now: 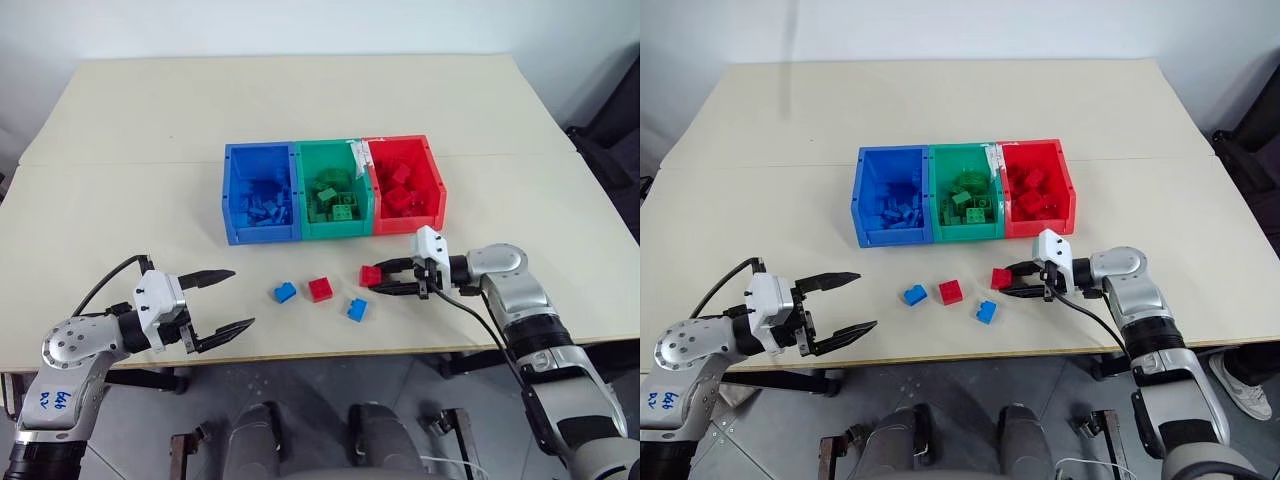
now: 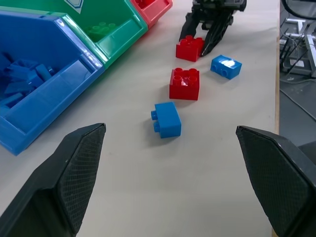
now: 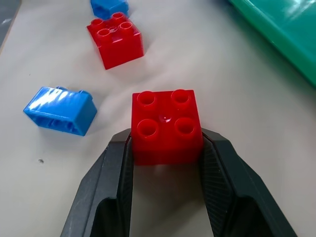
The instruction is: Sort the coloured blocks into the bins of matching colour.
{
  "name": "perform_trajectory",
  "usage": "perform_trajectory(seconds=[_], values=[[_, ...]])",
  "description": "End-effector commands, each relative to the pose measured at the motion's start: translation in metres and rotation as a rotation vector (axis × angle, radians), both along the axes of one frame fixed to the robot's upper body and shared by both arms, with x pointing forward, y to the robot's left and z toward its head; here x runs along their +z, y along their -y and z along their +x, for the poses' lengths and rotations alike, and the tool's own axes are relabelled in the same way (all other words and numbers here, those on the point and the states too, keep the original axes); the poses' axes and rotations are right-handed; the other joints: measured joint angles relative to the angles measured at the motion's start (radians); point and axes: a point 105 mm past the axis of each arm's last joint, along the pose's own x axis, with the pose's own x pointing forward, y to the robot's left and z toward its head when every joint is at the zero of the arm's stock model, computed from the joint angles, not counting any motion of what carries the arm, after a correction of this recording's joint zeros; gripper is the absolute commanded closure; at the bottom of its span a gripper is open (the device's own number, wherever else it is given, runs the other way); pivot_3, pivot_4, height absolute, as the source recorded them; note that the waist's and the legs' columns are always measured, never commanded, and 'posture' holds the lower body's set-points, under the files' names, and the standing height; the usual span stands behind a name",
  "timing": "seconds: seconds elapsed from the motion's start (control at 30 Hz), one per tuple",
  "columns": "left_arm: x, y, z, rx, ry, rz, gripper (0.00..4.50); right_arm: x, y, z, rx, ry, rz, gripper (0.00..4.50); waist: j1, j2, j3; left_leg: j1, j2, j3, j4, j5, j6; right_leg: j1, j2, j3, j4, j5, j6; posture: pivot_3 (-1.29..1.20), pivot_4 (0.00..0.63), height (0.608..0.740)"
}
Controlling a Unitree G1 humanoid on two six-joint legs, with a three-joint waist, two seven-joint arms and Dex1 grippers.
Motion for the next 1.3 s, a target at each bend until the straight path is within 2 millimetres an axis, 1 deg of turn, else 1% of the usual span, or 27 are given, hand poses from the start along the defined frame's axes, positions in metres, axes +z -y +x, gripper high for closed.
perform_trajectory(seconds=[0.03, 0.1, 0.17, 0.3, 0.33, 0.4, 0.5, 0.57, 0.6, 0.63, 0.73, 0.8, 0.83, 0.9, 1.0, 1.07, 1.13, 1.2, 1.23, 1.3], values=[[0.019, 0.013, 0.001, -0.030, 0.066, -0.050, 0.00, 0.053, 0.016, 0.007, -0.147, 0.098, 0.205, 3.05, 0.000, 0.000, 0.000, 0.000, 0.000, 0.000, 0.000, 0.000, 0.000, 0.000, 0.000, 0.000, 0.000, 0.000, 0.000, 0.00, 0.150, 0.740], [0.024, 0.018, 0.005, -0.030, 0.075, -0.086, 0.00, 0.070, 0.030, 0.011, -0.260, 0.133, 0.269, 3.05, 0.000, 0.000, 0.000, 0.000, 0.000, 0.000, 0.000, 0.000, 0.000, 0.000, 0.000, 0.000, 0.000, 0.000, 0.000, 0.00, 0.150, 0.740], [0.027, 0.021, 0.009, -0.021, 0.071, -0.106, 0.00, 0.083, 0.044, 0.017, -0.361, 0.175, 0.303, 3.05, 0.000, 0.000, 0.000, 0.000, 0.000, 0.000, 0.000, 0.000, 0.000, 0.000, 0.000, 0.000, 0.000, 0.000, 0.000, 0.00, 0.150, 0.740], [0.029, 0.031, 0.016, -0.031, 0.038, -0.148, 0.00, 0.102, 0.067, 0.041, -0.562, 0.256, 0.329, 3.05, -0.003, 0.000, 0.000, 0.000, 0.000, 0.000, 0.000, 0.000, 0.000, 0.000, 0.000, 0.000, 0.000, 0.000, 0.000, 0.00, 0.150, 0.740], [0.029, 0.033, 0.017, -0.040, 0.036, -0.151, 0.00, 0.107, 0.069, 0.047, -0.595, 0.276, 0.336, 3.05, -0.004, 0.000, 0.000, 0.000, 0.000, 0.001, 0.000, 0.000, 0.000, 0.000, 0.000, 0.000, 0.000, 0.000, 0.000, 0.00, 0.150, 0.740], [0.028, 0.037, 0.019, -0.054, 0.026, -0.151, 0.00, 0.114, 0.066, 0.057, -0.615, 0.282, 0.363, 3.05, -0.007, 0.000, 0.000, 0.000, 0.000, 0.002, -0.001, 0.000, 0.000, -0.002, 0.001, 0.001, 0.001, 0.000, 0.000, 0.00, 0.150, 0.740], [0.027, 0.038, 0.021, -0.058, 0.023, -0.147, 0.00, 0.112, 0.062, 0.067, -0.629, 0.254, 0.353, 3.05, -0.006, 0.000, 0.000, 0.000, 0.001, 0.004, -0.001, 0.000, 0.000, -0.003, 0.001, 0.001, 0.002, 0.000, 0.000, 0.00, 0.150, 0.740], [0.026, 0.039, 0.021, -0.061, 0.024, -0.139, 0.00, 0.112, 0.060, 0.070, -0.626, 0.237, 0.356, 2.30, -0.005, 0.000, 0.000, 0.000, 0.001, 0.004, -0.001, 0.000, 0.000, -0.004, 0.001, 0.001, 0.002, 0.000, 0.000, 0.00, 0.150, 0.740], [0.026, 0.039, 0.021, -0.063, 0.025, -0.137, 0.00, 0.112, 0.059, 0.071, -0.624, 0.245, 0.351, 2.05, -0.004, 0.000, 0.000, 0.000, 0.001, 0.005, -0.001, 0.000, 0.000, -0.004, 0.001, 0.001, 0.002, 0.000, 0.000, 0.00, 0.150, 0.740], [0.026, 0.039, 0.021, -0.065, 0.025, -0.135, 0.00, 0.113, 0.059, 0.071, -0.622, 0.246, 0.351, 1.69, -0.002, 0.000, 0.000, 0.000, 0.001, 0.005, -0.001, 0.000, 0.000, -0.004, 0.001, 0.001, 0.001, 0.000, 0.000, 0.00, 0.150, 0.740], [0.025, 0.038, 0.021, -0.067, 0.024, -0.130, 0.00, 0.114, 0.059, 0.066, -0.599, 0.260, 0.337, 0.65, 0.000, 0.000, 0.000, -0.002, 0.001, 0.006, 0.000, 0.000, 0.000, -0.005, 0.000, 0.001, 0.001, 0.000, 0.000, 0.00, 0.150, 0.740], [0.024, 0.038, 0.021, -0.067, 0.025, -0.129, 0.00, 0.113, 0.062, 0.059, -0.572, 0.266, 0.333, 0.03, 0.000, 0.000, 0.000, -0.002, 0.001, 0.006, 0.000, 0.000, 0.000, -0.006, 0.000, 0.001, 0.002, 0.000, 0.000, 0.00, 0.150, 0.740], [0.024, 0.037, 0.020, -0.069, 0.025, -0.128, 0.00, 0.113, 0.063, 0.054, -0.554, 0.268, 0.331, 0.03, 0.001, 0.000, 0.000, -0.002, 0.001, 0.006, 0.000, 0.000, 0.000, -0.006, 0.000, 0.001, 0.002, 0.000, 0.000, 0.00, 0.150, 0.740], [0.023, 0.034, 0.021, -0.069, 0.028, -0.122, 0.00, 0.110, 0.066, 0.037, -0.479, 0.277, 0.319, 0.03, 0.005, 0.000, 0.000, -0.002, 0.001, 0.006, -0.001, 0.000, 0.000, -0.006, 0.000, 0.001, 0.001, 0.000, 0.000, 0.00, 0.150, 0.740], [0.021, 0.029, 0.023, -0.066, 0.037, -0.098, 0.00, 0.095, 0.075, 0.001, -0.346, 0.285, 0.231, 0.03, 0.018, 0.000, 0.000, -0.003, 0.001, 0.006, -0.001, 0.000, 0.000, -0.007, 0.001, 0.001, 0.001, 0.000, 0.000, 0.00, 0.150, 0.740], [0.018, 0.024, 0.024, -0.066, 0.021, -0.082, 0.00, 0.083, 0.082, -0.021, -0.289, 0.257, 0.176, 0.03, 0.025, 0.000, 0.000, -0.003, 0.001, 0.007, -0.001, -0.001, 0.000, -0.007, 0.000, 0.001, 0.000, 0.000, 0.000, 0.00, 0.150, 0.740], [0.015, 0.019, 0.024, -0.073, 0.015, -0.050, 0.00, 0.073, 0.094, -0.043, -0.267, 0.230, 0.139, 0.03, 0.028, 0.000, 0.000, -0.003, 0.001, 0.007, 0.000, -0.001, 0.000, -0.007, 0.000, 0.001, 0.000, 0.000, 0.000, 0.00, 0.150, 0.740], [0.011, 0.015, 0.024, -0.083, 0.017, -0.014, 0.00, 0.061, 0.111, -0.064, -0.267, 0.201, 0.075, 0.03, 0.028, 0.000, 0.000, -0.003, 0.001, 0.007, 0.000, -0.001, 0.000, -0.006, 0.000, 0.001, -0.001, 0.000, 0.000, 0.00, 0.150, 0.740], [0.011, 0.014, 0.024, -0.090, 0.020, -0.004, 0.00, 0.058, 0.117, -0.071, -0.269, 0.189, 0.054, 0.03, 0.028, 0.000, 0.000, -0.002, 0.001, 0.007, 0.000, -0.001, 0.000, -0.006, 0.000, 0.001, -0.001, 0.000, 0.000, 0.00, 0.150, 0.740], [0.011, 0.018, 0.022, -0.133, 0.025, 0.004, 0.00, 0.053, 0.130, -0.079, -0.301, 0.176, 0.023, 0.03, 0.025, 0.000, 0.000, -0.001, 0.001, 0.006, 0.000, -0.001, 0.000, -0.003, 0.000, 0.001, -0.002, 0.000, 0.000, 0.00, 0.150, 0.740]])
